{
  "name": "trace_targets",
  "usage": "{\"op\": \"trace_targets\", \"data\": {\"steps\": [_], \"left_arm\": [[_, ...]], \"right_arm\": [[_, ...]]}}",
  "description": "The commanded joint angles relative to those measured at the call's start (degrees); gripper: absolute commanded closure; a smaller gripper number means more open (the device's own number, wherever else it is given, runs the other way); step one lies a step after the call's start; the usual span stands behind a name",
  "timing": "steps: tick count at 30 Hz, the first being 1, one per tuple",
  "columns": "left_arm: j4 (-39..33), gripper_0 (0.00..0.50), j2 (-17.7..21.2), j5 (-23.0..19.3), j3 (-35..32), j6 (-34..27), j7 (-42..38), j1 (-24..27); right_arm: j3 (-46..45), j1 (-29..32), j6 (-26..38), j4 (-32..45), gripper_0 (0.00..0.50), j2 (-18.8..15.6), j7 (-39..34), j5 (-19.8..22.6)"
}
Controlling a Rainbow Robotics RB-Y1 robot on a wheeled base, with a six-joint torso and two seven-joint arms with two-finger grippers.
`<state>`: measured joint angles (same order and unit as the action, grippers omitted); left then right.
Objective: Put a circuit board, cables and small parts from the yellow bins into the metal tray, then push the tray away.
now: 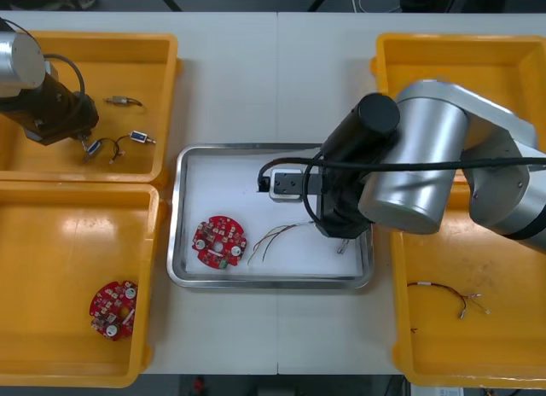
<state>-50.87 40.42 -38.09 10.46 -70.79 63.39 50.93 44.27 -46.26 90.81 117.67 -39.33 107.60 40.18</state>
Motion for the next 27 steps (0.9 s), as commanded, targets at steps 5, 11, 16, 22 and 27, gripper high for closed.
{"op": "trace_targets", "data": {"steps": [5,11,16,22,27], "left_arm": [[-3.1,0.5,0.2,0.3,-1.7,-1.2,1.6,-0.6],[-10.8,0.5,1.9,1.3,-7.0,-10.9,1.8,-0.6],[-20.0,0.5,3.4,1.8,-9.2,-21.0,1.4,-0.6],[-30.4,0.5,3.5,1.2,-9.1,-31.7,0.2,-0.6],[-38.7,0.5,2.9,0.6,-6.7,-38.9,-1.4,-0.6]], "right_arm": [[-15.1,5.5,12.4,8.4,0.0,2.1,0.4,1.9],[-24.8,8.8,19.2,13.7,0.0,3.6,-0.7,2.4],[-31.8,9.5,19.2,16.9,0.0,3.6,-1.6,2.0],[-40.0,12.0,19.2,18.2,0.0,1.8,-2.7,1.5],[-45.9,13.8,19.2,18.2,0.0,1.1,-3.7,-4.1]]}}
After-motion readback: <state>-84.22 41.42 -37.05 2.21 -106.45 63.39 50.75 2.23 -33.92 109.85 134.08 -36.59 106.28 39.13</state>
